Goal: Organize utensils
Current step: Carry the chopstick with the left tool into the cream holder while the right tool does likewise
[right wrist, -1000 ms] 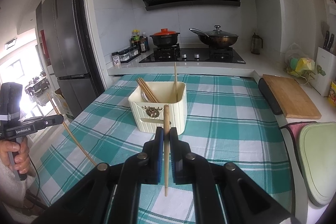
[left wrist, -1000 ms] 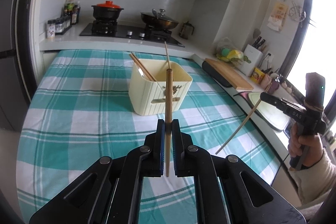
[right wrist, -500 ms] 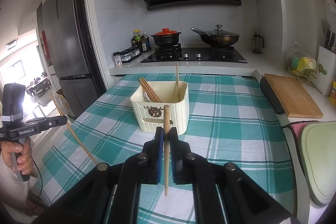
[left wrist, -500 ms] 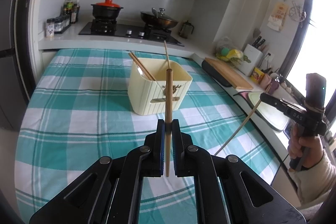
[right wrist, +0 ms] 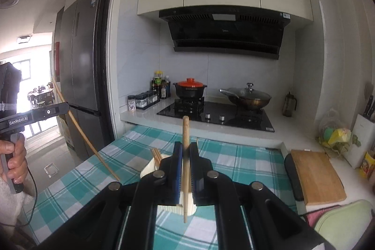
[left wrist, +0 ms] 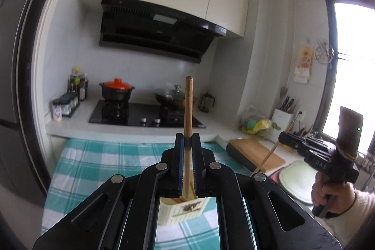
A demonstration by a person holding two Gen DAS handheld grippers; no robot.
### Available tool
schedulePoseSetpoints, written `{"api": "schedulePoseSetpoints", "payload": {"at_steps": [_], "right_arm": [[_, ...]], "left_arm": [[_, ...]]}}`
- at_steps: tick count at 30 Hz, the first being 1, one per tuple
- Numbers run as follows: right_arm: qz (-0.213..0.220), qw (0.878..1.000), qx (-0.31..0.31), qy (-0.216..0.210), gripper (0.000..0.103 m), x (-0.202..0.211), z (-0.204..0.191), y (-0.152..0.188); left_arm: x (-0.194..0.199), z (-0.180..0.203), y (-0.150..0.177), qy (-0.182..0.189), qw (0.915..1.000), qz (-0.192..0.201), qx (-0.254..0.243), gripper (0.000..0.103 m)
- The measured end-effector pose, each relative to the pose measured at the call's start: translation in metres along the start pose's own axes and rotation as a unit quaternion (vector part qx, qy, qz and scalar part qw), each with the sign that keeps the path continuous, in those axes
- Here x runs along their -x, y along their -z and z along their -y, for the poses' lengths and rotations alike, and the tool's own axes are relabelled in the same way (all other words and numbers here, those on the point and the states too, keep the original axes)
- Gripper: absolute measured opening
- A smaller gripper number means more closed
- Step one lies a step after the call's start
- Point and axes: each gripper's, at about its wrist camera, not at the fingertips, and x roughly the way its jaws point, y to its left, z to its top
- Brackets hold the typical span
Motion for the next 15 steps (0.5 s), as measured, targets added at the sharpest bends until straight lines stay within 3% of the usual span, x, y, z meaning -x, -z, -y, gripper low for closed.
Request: {"api": "schedulePoseSetpoints", "payload": {"at_steps": [3, 9, 12, 15], "right_arm": [[0.035, 0.999, 0.020, 0.003, 0.006, -0.028, -0.006, -0.018], [-0.020, 0.999, 0.029, -0.008, 0.006, -0.116, -0.005, -0.007], [-0.090, 0.995, 0.018, -0.028, 0.006, -0.169, 0.001, 0.012], [-0.181, 0.983, 0.009, -0.032, 0.006, -0.221, 0.005, 0.037]], "left_arm": [[-0.042, -0.001, -0.009, -0.006, 0.9999, -0.009, 0.003, 0.004], [-0.136, -0.018, 0.019, -0.027, 0.9934, -0.111, 0.009, 0.004], [-0.176, -0.032, 0.043, -0.038, 0.9849, -0.168, 0.017, 0.004], [-0.211, -0.051, 0.069, -0.044, 0.9709, -0.231, 0.044, 0.004]]}}
